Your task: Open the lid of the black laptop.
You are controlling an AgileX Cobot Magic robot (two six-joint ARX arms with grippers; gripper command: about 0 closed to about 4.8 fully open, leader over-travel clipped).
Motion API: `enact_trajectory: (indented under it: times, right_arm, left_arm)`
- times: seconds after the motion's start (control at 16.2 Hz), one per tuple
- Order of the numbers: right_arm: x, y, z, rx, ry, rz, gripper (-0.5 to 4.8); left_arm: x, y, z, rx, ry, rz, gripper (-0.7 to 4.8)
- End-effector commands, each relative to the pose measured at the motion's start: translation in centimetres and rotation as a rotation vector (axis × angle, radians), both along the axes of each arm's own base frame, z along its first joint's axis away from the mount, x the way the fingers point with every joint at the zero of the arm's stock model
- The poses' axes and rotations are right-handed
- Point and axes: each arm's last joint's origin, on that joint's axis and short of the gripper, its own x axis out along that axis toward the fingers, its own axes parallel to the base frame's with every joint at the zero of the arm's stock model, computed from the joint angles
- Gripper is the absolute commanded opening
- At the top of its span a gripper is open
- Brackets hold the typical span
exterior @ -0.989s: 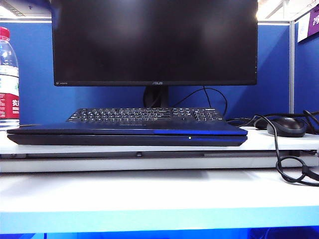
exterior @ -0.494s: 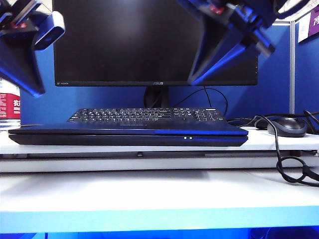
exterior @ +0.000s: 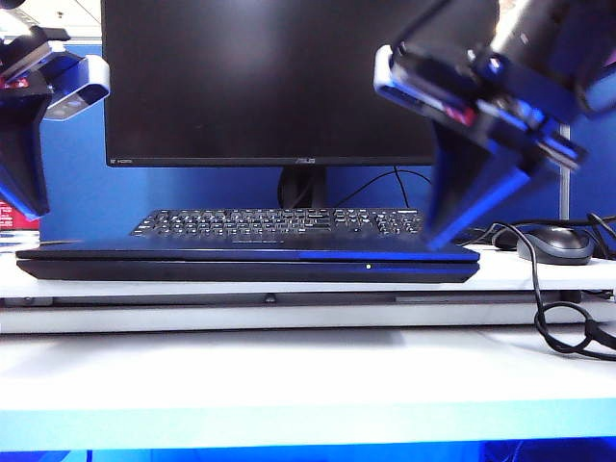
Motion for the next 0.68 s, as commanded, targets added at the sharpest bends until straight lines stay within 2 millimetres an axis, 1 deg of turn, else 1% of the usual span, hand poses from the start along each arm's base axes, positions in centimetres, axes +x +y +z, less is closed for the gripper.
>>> enact_trajectory:
  times: [0.06,0.31,0.43,0.56,0.68]
  right_arm:
    - [0.2,0.1,0.0,0.003,-0.032,-0.013,-0.01]
    - [1.1,-0.3,0.4,0.015,-0.101,-0.067,-0.01]
    - [1.5,-0.7,0.3,0.015,-0.098,-0.084,-0.01]
    - [1.6,-0.6,0.0,0.01,-0.088,-0.082,-0.01]
    - [1.6,-0.4,0.1,0.029,-0.094,-0.073,-0.01]
  left_arm:
    - [0.1,0.0,0.1,0.019,-0.018,0.004,0.39]
    - [0.2,0.1,0.1,0.044,-0.033,0.014,0.39]
    - [0.2,0.1,0.0,0.044,-0.03,0.013,0.39]
    - [0.3,0.1,0.0,0.04,-0.033,0.013,0.39]
    - [0.3,0.0,0.1,0.011,-0.043,0.004,0.39]
